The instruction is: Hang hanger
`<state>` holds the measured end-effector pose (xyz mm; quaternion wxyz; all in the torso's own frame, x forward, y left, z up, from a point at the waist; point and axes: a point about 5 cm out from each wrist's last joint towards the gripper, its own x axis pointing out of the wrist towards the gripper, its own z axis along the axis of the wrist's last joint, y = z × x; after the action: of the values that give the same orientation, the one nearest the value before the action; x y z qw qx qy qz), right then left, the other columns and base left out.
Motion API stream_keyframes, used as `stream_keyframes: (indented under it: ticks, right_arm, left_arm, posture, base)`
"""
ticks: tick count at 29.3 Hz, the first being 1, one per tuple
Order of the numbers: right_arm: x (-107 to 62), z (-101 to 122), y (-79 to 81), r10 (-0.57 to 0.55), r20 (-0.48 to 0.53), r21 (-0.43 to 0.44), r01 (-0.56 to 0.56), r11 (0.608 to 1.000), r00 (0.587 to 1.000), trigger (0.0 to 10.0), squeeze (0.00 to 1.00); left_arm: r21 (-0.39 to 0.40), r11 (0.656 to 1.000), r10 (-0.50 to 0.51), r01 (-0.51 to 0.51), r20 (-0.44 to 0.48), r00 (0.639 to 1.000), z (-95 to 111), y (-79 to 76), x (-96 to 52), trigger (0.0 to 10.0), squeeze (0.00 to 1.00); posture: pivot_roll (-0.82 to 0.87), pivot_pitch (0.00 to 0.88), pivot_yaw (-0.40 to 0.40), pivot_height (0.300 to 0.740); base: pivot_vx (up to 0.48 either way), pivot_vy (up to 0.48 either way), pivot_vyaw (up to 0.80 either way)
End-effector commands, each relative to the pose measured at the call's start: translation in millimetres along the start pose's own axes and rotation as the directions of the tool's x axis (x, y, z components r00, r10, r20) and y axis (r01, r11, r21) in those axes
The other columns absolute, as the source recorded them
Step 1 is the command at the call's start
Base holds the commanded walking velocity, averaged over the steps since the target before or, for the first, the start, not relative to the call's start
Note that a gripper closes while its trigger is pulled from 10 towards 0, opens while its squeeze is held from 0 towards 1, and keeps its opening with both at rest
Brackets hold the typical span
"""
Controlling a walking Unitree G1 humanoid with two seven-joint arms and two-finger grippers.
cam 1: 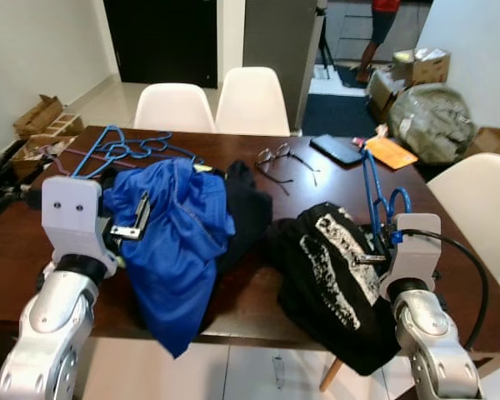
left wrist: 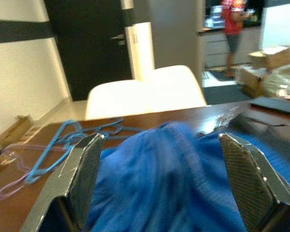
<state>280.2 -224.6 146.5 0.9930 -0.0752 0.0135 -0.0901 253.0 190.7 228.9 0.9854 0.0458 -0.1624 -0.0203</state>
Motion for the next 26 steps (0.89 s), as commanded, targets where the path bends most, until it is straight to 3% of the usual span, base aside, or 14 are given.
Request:
stream_keyframes:
  ticks: [1, 6, 11, 13, 14, 15, 17, 20, 21, 22, 23, 24, 25, 26]
  right_arm:
    - [0.4, -5.5, 0.0, 0.002, -0.021, 0.002, -0.002, 1.0, 1.0, 10.0, 0.0]
    - [0.6, -6.3, 0.0, 0.008, -0.028, 0.005, -0.008, 1.0, 1.0, 10.0, 0.0]
    - [0.8, -6.9, 0.1, 0.013, -0.032, 0.008, -0.012, 1.0, 0.999, 10.0, 0.0]
    - [1.4, -7.7, 0.3, 0.017, -0.036, 0.013, -0.017, 1.0, 0.999, 10.0, 0.0]
    - [1.4, -7.7, 0.3, 0.017, -0.036, 0.013, -0.017, 1.0, 0.999, 10.0, 0.0]
    - [1.7, -8.0, 0.5, 0.019, -0.038, 0.014, -0.018, 1.0, 0.999, 10.0, 0.0]
    - [1.7, -8.0, 0.5, 0.019, -0.038, 0.014, -0.018, 1.0, 0.999, 10.0, 0.0]
    - [2.1, -8.8, 0.5, 0.024, -0.042, 0.018, -0.023, 1.0, 0.999, 10.0, 0.0]
    - [2.4, -9.0, 0.7, 0.026, -0.044, 0.019, -0.025, 1.0, 0.999, 10.0, 0.0]
    - [2.4, -9.0, 0.7, 0.026, -0.044, 0.019, -0.025, 1.0, 0.999, 10.0, 0.0]
    - [2.7, -9.3, 1.0, 0.029, -0.045, 0.019, -0.028, 0.999, 0.999, 10.0, 0.0]
    - [2.7, -9.3, 1.0, 0.029, -0.045, 0.019, -0.028, 0.999, 0.999, 10.0, 0.0]
    - [2.9, -9.5, 1.4, 0.031, -0.046, 0.018, -0.03, 0.999, 0.998, 10.0, 0.0]
    - [2.9, -9.5, 1.4, 0.031, -0.046, 0.018, -0.03, 0.999, 0.998, 10.0, 0.0]
  left_arm:
    - [-0.011, 0.996, -0.088, 0.088, 0.026, 0.996, 10.0, -10.7, 2.7, 10.0, 0.0]
    - [-0.023, 0.964, -0.267, 0.267, -0.004, 0.964, 10.9, -37.4, -1.4, 10.0, 0.0]
    - [-0.048, 0.935, -0.354, 0.352, -0.063, 0.933, 2.7, -53.9, -7.2, 10.0, 0.0]
    - [-0.084, 0.868, -0.496, 0.489, -0.191, 0.847, -16.1, -77.9, -24.2, 10.0, 0.0]
    - [-0.084, 0.868, -0.496, 0.489, -0.191, 0.847, -16.1, -77.9, -24.2, 10.0, 0.0]
    - [-0.08, 0.844, -0.531, 0.53, -0.253, 0.809, -24.3, -85.3, -31.8, 10.0, 0.0]
    - [-0.08, 0.844, -0.531, 0.53, -0.253, 0.809, -24.3, -85.3, -31.8, 10.0, 0.0]
    - [0.004, 0.85, -0.494, 0.526, -0.336, 0.802, -34.3, -86.7, -34.7, 10.0, 0.0]
    - [0.079, 0.86, -0.446, 0.503, -0.361, 0.819, -38.1, -81.6, -30.9, 10.0, 0.0]
    - [0.079, 0.86, -0.446, 0.503, -0.361, 0.819, -38.1, -81.6, -30.9, 10.0, 0.0]
    - [0.174, 0.861, -0.392, 0.478, -0.371, 0.842, -41.5, -74.8, -25.4, 10.0, 0.0]
    - [0.174, 0.861, -0.392, 0.478, -0.371, 0.842, -41.5, -74.8, -25.4, 10.0, 0.0]
    - [0.266, 0.847, -0.353, 0.461, -0.368, 0.86, -43.1, -68.8, -19.7, 10.0, 0.0]
    - [0.266, 0.847, -0.353, 0.461, -0.368, 0.86, -43.1, -68.8, -19.7, 10.0, 0.0]
  posture:
    - [0.12, 0.008, -0.021, 0.74]
    - [0.12, 0.012, -0.024, 0.74]
    - [0.12, 0.014, -0.024, 0.74]
    - [0.12, 0.016, -0.024, 0.74]
    - [0.12, 0.016, -0.024, 0.74]
    - [0.12, 0.016, -0.024, 0.74]
    - [0.12, 0.016, -0.024, 0.74]
    - [0.13, 0.017, -0.029, 0.74]
    - [0.13, 0.017, -0.029, 0.74]
    - [0.13, 0.017, -0.029, 0.74]
    - [0.12, 0.013, -0.031, 0.74]
    - [0.12, 0.013, -0.031, 0.74]
    - [0.12, 0.012, -0.031, 0.74]
    - [0.12, 0.012, -0.031, 0.74]
  base:
    - [0.0, 0.0, 0.0]
    - [0.0, 0.0, 0.0]
    - [0.0, 0.0, 0.0]
    - [0.0, 0.0, 0.0]
    - [0.0, 0.0, 0.0]
    - [0.0, 0.0, 0.0]
    - [0.0, 0.0, 0.0]
    - [0.0, 0.0, 0.0]
    - [0.0, 0.0, 0.0]
    - [0.0, 0.0, 0.0]
    - [0.0, 0.0, 0.0]
    - [0.0, 0.0, 0.0]
    - [0.0, 0.0, 0.0]
    - [0.0, 0.0, 0.0]
